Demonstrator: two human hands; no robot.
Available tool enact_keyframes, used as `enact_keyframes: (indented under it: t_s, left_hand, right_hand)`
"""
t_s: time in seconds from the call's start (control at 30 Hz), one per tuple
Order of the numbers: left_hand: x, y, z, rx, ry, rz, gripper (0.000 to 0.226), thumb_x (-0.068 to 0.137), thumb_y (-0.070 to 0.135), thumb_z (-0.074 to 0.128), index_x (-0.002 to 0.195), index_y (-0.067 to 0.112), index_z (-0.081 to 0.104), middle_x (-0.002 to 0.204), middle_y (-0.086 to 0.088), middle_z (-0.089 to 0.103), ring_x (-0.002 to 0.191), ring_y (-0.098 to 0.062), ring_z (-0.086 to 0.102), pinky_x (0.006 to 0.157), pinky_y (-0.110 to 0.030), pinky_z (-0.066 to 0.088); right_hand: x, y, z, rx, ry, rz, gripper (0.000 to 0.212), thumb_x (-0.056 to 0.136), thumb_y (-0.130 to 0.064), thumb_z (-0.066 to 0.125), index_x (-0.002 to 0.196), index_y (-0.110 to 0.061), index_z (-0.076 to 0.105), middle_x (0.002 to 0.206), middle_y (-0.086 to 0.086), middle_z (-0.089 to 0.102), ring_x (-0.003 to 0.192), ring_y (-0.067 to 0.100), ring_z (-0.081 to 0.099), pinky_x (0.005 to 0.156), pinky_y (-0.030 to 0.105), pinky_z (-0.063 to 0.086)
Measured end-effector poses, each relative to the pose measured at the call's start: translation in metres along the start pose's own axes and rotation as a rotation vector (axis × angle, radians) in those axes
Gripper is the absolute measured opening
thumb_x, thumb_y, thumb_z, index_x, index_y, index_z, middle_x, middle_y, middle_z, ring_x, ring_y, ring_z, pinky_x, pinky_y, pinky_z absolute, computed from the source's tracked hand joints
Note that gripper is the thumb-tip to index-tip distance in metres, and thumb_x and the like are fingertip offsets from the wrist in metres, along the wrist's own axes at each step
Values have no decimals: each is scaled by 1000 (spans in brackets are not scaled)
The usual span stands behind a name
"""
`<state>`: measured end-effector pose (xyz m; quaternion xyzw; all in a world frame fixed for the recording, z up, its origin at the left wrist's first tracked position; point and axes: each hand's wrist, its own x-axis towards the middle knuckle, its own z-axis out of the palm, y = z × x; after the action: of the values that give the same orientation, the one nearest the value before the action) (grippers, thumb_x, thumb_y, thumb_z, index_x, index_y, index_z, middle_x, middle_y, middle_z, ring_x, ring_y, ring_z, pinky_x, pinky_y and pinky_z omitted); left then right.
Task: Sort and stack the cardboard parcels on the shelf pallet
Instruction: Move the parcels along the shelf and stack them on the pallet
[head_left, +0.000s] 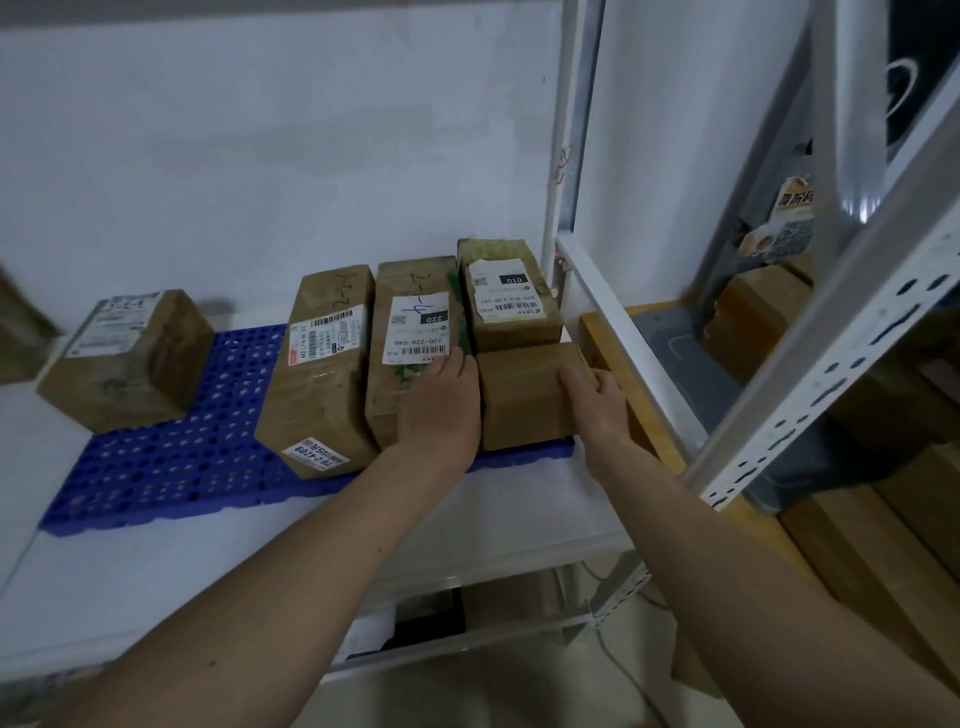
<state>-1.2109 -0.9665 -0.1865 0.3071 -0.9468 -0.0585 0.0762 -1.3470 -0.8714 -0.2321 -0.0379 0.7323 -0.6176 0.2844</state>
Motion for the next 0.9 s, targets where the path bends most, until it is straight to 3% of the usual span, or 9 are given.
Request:
enact_keyframes:
  t_s: [0.37,0.47,0.73,0.9]
  left_hand:
    - [-2,-4,-2,27,-11,3,59,94,2,50,147,6,27,152,-11,30,138,-24,26,112,-31,25]
    - [0,-4,-5,41,-12,0,56,91,5,57,142,7,33,146,-9,36,132,-23,32,105,-29,31]
    - [1,-3,-11,46,-38,-15,59,92,5,58,144,8,31,150,-8,31,136,-23,28,110,-32,29]
    - [0,-2,-10,46,-29,-24,58,92,6,57,144,8,32,149,-8,34,135,-23,30,109,-33,30]
  right_hand:
    - [4,5,-2,24,-68,-23,52,88,-46,58,134,-26,44,107,-1,51,92,15,52,73,30,44]
    - [4,5,-1,16,-78,-16,51,89,-46,55,135,-26,42,101,-5,50,88,12,51,69,29,42]
    - [2,6,1,2,-90,-35,52,92,-45,53,137,-24,39,113,0,50,91,14,49,73,30,40]
    - [3,5,0,-19,-117,-34,54,93,-45,52,139,-23,37,118,2,50,103,19,50,80,33,40]
